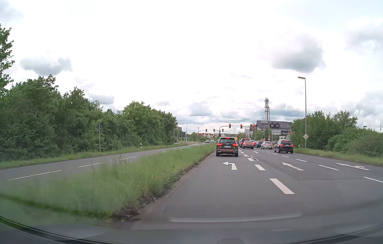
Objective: Follow the waypoints while adhering to traffic rules and regulations
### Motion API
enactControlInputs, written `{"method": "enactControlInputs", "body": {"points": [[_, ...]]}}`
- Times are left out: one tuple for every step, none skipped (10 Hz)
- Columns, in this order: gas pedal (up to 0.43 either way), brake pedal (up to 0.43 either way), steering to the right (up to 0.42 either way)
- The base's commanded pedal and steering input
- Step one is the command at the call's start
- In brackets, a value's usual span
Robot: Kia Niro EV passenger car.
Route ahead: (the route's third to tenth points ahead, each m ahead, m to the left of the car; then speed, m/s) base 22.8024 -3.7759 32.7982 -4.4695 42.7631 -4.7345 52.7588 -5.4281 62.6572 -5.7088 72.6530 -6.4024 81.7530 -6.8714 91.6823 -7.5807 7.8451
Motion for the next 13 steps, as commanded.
{"method": "enactControlInputs", "body": {"points": [[0.0, 0.0, 0.036], [0.0, 0.0, 0.036], [0.0, 0.0, 0.036], [0.0, 0.0, 0.036], [0.0, 0.0, 0.036], [0.0, 0.0, 0.036], [0.0, 0.0, 0.036], [0.0, 0.0, 0.036], [0.0, 0.0, 0.035], [0.0, 0.0, 0.032], [0.0, 0.0, 0.026], [0.0, 0.0, 0.021], [0.0, 0.0, 0.012]]}}
